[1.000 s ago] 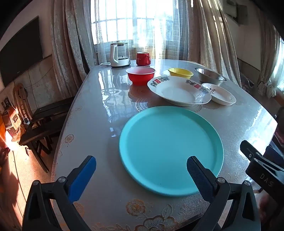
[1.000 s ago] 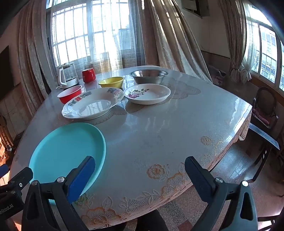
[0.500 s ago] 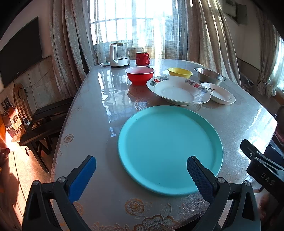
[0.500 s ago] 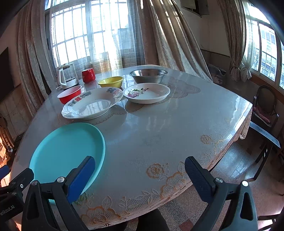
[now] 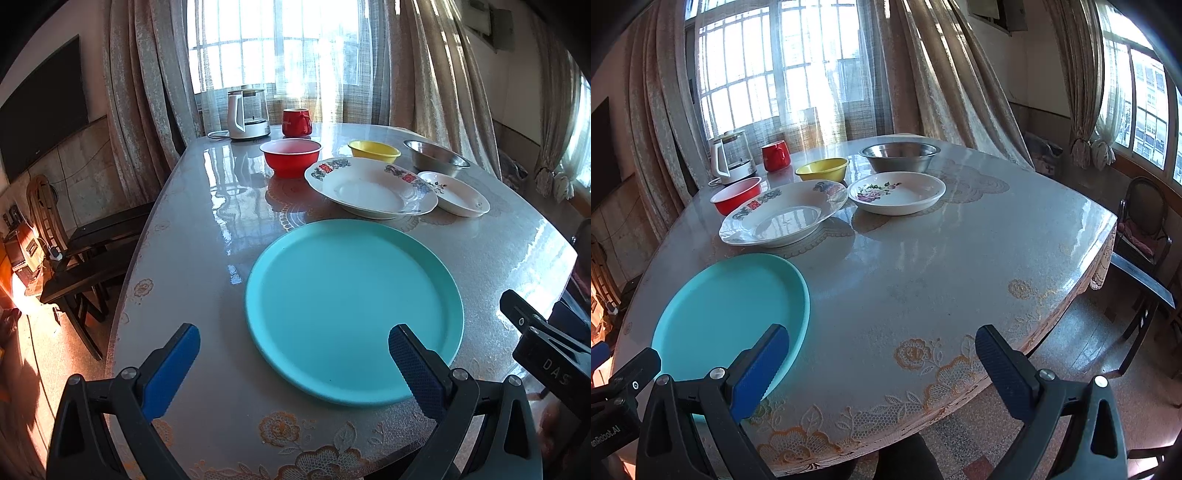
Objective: Organize plates and bowls
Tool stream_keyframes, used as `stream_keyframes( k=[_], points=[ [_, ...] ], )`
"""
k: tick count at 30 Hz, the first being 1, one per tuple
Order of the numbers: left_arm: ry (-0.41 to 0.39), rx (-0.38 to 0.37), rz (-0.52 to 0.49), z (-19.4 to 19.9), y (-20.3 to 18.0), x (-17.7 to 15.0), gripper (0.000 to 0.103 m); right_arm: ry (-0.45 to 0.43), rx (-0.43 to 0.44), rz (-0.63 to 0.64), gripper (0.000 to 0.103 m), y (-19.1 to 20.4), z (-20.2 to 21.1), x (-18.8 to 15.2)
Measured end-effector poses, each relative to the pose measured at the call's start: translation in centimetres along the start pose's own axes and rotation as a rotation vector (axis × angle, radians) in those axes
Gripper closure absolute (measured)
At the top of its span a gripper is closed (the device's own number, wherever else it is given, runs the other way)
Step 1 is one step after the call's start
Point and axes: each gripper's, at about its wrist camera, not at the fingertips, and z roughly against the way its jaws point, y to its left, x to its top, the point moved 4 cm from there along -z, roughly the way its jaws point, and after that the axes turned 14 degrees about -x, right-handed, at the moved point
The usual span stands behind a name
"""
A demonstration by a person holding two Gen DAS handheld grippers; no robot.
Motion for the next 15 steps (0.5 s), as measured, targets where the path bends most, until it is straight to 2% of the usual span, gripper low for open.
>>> stream_keyframes(
  k=[15],
  points=[
    [0.0,-0.004,0.002,0.12,0.15,-0.06,0.0,-0.008,0.0,0.006,0.0,0.14,0.08,0.04]
  ],
)
